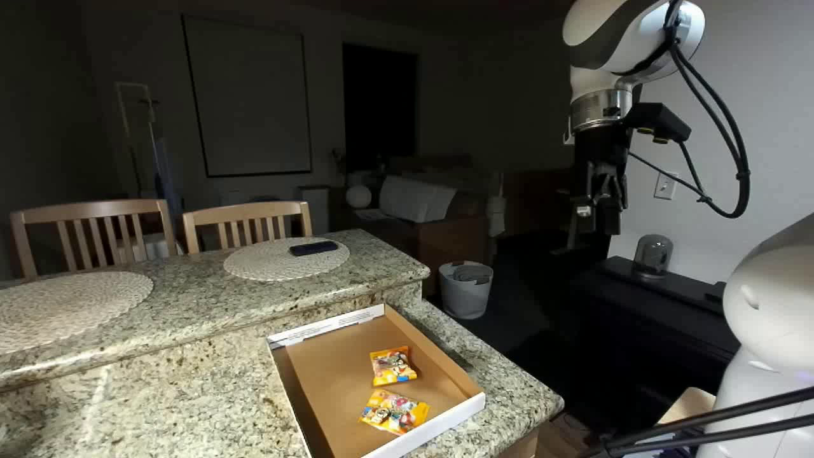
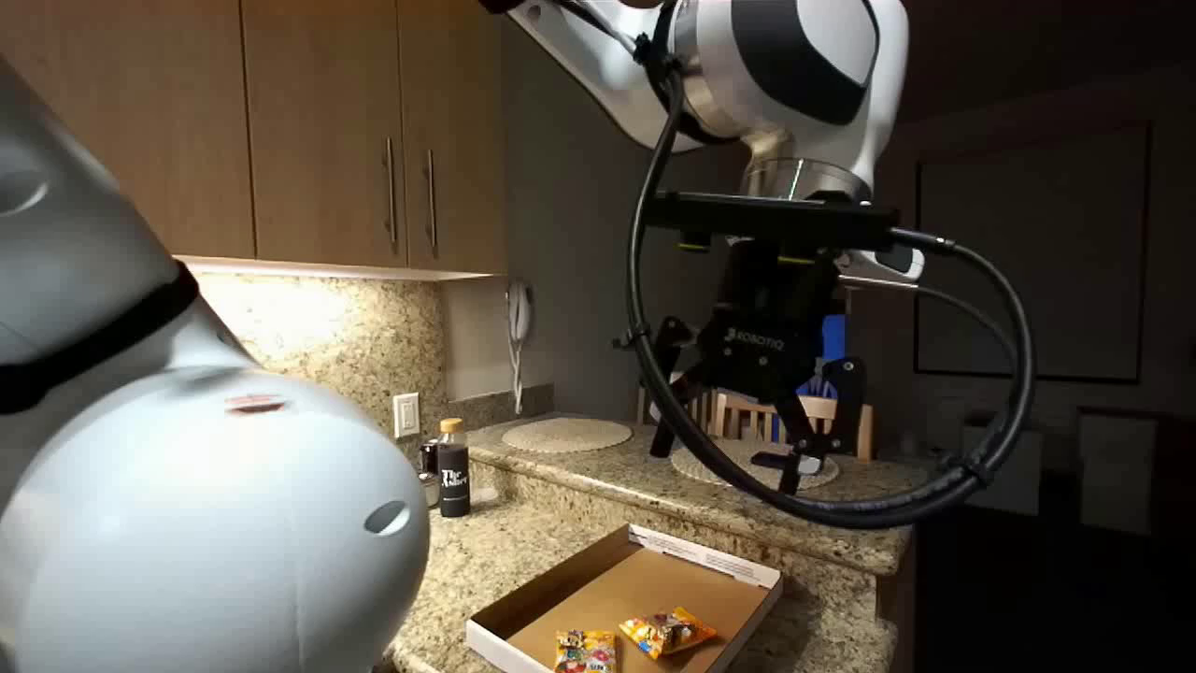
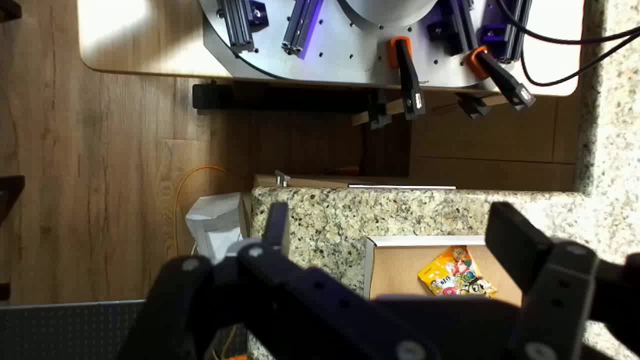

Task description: Remove the two orange sachets from the box and place them on the countertop

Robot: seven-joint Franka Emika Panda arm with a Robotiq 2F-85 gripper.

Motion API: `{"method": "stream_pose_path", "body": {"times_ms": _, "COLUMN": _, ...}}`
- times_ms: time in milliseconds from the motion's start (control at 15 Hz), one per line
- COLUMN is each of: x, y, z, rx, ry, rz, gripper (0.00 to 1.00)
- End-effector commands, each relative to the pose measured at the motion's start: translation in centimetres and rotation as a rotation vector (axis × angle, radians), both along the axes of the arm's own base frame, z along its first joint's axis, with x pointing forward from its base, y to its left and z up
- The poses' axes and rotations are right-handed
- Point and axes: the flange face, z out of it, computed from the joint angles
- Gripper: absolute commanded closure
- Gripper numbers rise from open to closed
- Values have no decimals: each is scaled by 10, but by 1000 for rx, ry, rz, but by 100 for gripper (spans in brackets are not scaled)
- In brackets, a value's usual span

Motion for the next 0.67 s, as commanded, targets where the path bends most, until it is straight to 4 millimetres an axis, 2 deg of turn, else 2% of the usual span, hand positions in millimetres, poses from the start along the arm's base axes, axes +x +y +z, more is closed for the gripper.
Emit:
{"method": "stream_pose_path", "body": {"times_ms": 0, "x": 0, "y": 0, "z": 1, "rx": 0, "ry": 1, "rz": 0, "gripper": 0}}
{"method": "stream_pose_path", "body": {"times_ms": 467, "x": 0, "y": 0, "z": 1, "rx": 0, "ry": 1, "rz": 0, "gripper": 0}}
{"method": "stream_pose_path", "body": {"times_ms": 600, "x": 10, "y": 14, "z": 4, "rx": 11, "ry": -4, "rz": 28, "gripper": 0}}
